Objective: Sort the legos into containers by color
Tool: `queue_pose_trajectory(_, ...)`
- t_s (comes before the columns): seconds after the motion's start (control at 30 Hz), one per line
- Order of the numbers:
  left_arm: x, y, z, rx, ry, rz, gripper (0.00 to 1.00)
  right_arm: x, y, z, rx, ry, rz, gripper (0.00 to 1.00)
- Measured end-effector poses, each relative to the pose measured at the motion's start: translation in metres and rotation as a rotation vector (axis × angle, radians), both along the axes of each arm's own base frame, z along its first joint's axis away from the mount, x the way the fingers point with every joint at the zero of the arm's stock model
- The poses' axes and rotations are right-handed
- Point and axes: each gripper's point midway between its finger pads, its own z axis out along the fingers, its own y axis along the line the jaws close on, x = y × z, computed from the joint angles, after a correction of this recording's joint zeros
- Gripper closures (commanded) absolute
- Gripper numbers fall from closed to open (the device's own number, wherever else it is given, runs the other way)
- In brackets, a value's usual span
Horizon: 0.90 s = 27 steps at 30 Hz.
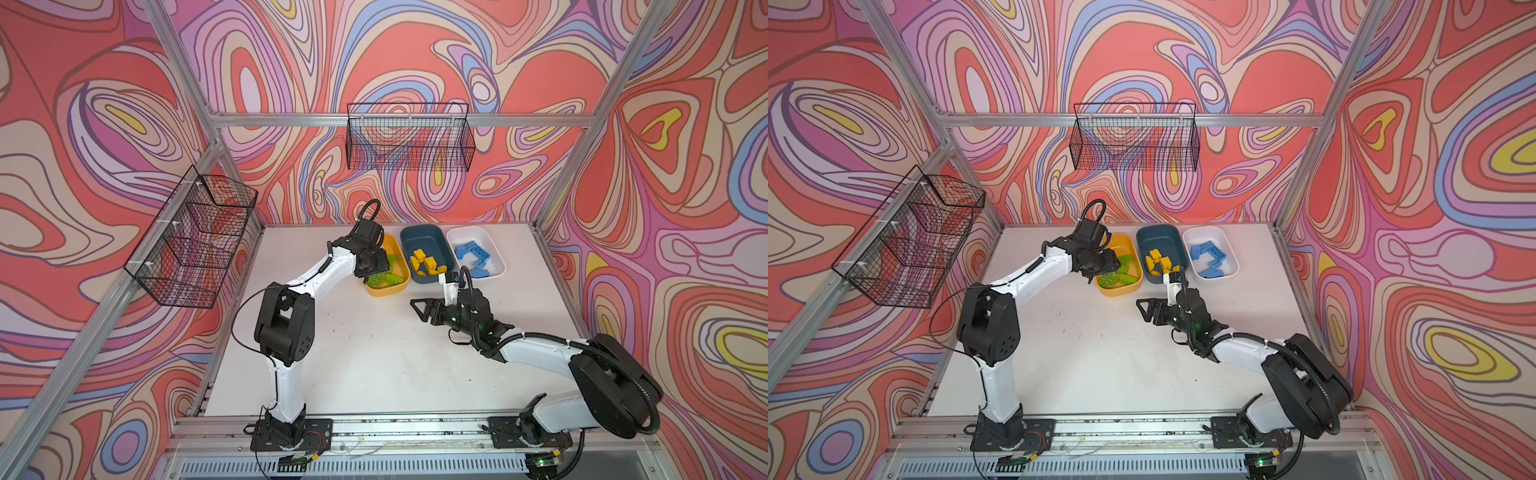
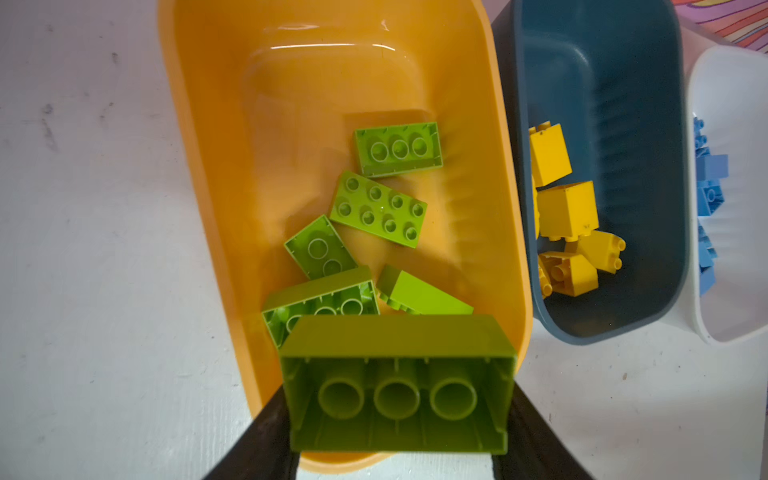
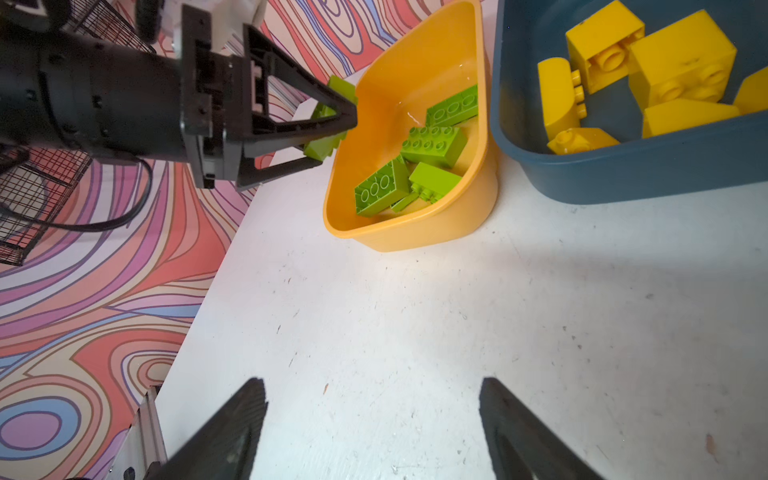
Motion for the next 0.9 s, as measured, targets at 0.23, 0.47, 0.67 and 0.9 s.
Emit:
queue_pose_trajectory(0.23, 0.021, -0.014, -0.013, -0.016, 0.006, -0.015, 0.20, 0.002, -0.002, -0.001, -0.009, -0.014, -0.010, 0.15)
queue_pose_trajectory(0.47, 0.039, -0.021, 0.008, -0.030, -0.056, -0.025, 0.00, 0.003, -0.003, 0.000, -0.014, -0.027, -0.016, 0.15)
queue_pose_trajectory(0.67, 0.039, -0.019, 0.013, -0.015, -0.064, -0.029, 0.00, 0.003, -0.005, 0.000, -0.022, -0.035, -0.025, 0.15)
queue_pose_trajectory(0.9, 0.006, 0.000, 0.054, -0.010, -0.120, -0.027, 0.00, 0.007, -0.021, 0.017, -0.066, -0.098, -0.095, 0.08)
